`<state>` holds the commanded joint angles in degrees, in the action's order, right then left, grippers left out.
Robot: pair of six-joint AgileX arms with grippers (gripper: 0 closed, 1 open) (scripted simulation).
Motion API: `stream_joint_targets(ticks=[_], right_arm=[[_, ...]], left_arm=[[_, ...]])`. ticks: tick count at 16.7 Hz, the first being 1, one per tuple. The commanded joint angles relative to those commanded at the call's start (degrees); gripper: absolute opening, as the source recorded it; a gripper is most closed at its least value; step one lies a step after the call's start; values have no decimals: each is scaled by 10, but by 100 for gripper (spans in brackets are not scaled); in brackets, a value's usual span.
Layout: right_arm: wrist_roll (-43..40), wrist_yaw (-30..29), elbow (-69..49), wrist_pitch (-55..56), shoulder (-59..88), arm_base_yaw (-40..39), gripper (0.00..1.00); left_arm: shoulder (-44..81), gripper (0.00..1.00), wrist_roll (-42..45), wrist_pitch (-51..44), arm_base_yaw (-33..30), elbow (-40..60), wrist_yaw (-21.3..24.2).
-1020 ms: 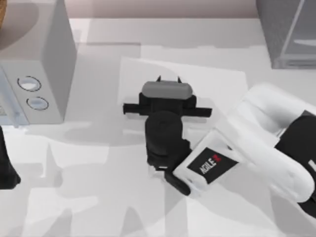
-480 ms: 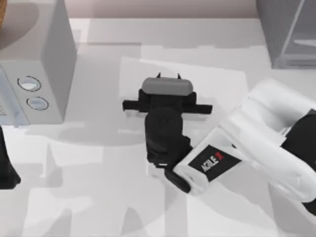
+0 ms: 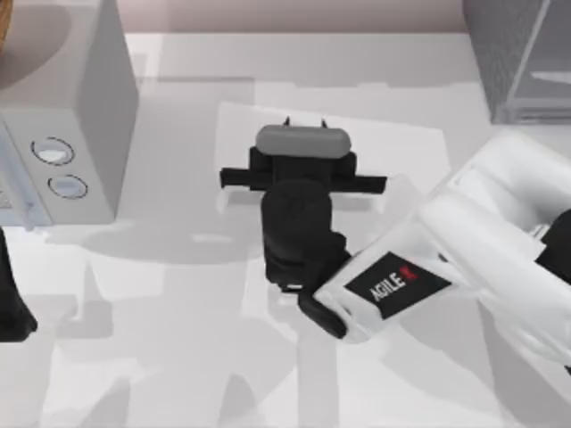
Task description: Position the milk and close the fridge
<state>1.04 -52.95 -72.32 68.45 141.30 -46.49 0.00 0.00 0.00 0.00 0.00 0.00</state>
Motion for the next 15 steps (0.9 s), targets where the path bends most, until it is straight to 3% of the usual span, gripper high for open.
stream_joint_targets(ticks=[5,15], right_arm=[[1,83,83,-8,-87,79,0],[0,429,423,-40,-472,383,0]], left_arm=[[0,100,0,0,0,0,0],[0,100,0,0,0,0,0]])
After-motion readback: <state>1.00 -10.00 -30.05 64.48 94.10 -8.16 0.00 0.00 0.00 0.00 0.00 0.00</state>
